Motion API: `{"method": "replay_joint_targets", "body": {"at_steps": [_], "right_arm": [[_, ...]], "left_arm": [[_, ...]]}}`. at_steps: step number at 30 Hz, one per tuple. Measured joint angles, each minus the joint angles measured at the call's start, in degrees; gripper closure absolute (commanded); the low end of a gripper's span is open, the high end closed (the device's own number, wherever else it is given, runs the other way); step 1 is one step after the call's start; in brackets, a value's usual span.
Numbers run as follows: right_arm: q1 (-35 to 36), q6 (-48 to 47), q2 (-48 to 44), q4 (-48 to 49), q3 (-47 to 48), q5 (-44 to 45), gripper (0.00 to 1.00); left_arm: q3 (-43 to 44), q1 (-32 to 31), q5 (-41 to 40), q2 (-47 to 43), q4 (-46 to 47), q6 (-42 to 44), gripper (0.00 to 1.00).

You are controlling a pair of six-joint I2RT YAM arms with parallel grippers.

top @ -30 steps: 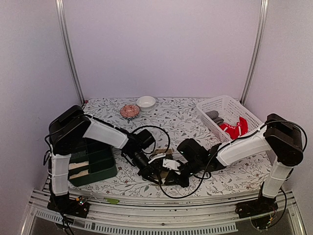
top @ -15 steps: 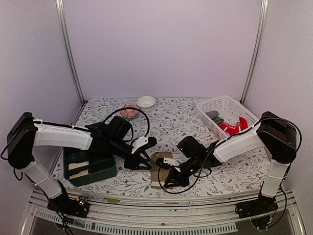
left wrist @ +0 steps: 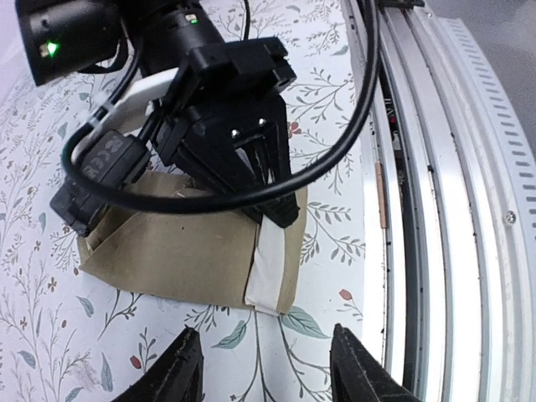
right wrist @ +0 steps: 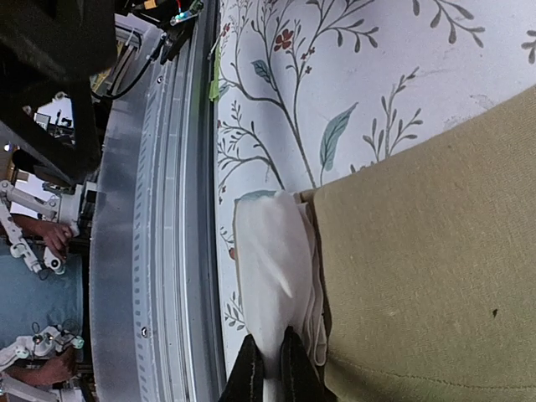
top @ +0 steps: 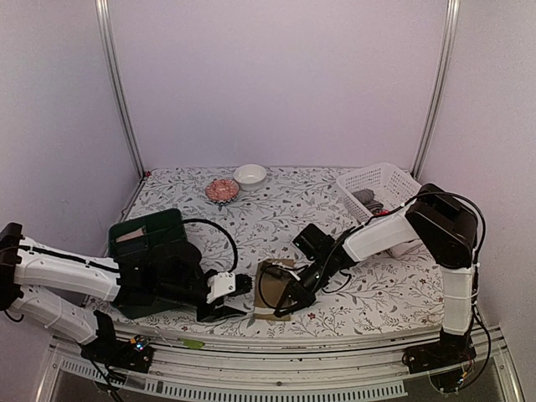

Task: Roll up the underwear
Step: Roll the underwear at the center of the board.

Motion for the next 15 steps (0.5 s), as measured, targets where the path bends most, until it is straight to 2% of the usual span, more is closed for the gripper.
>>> {"method": "replay_joint_targets", "body": {"at_steps": [8,15], "right_arm": [[-0.79,1.33,2.25,-2.78,1.84,-3.87,1.0],[-1.38,1.55,2.99,-3.1,1.84,-5.44,1.0]], "left_arm": [[1.11,-6.12,-6.34,10.78,5.33,2.99,0.5],[4.39,-7.37,-9.31,20.65,9.33,5.53,0.55]]}}
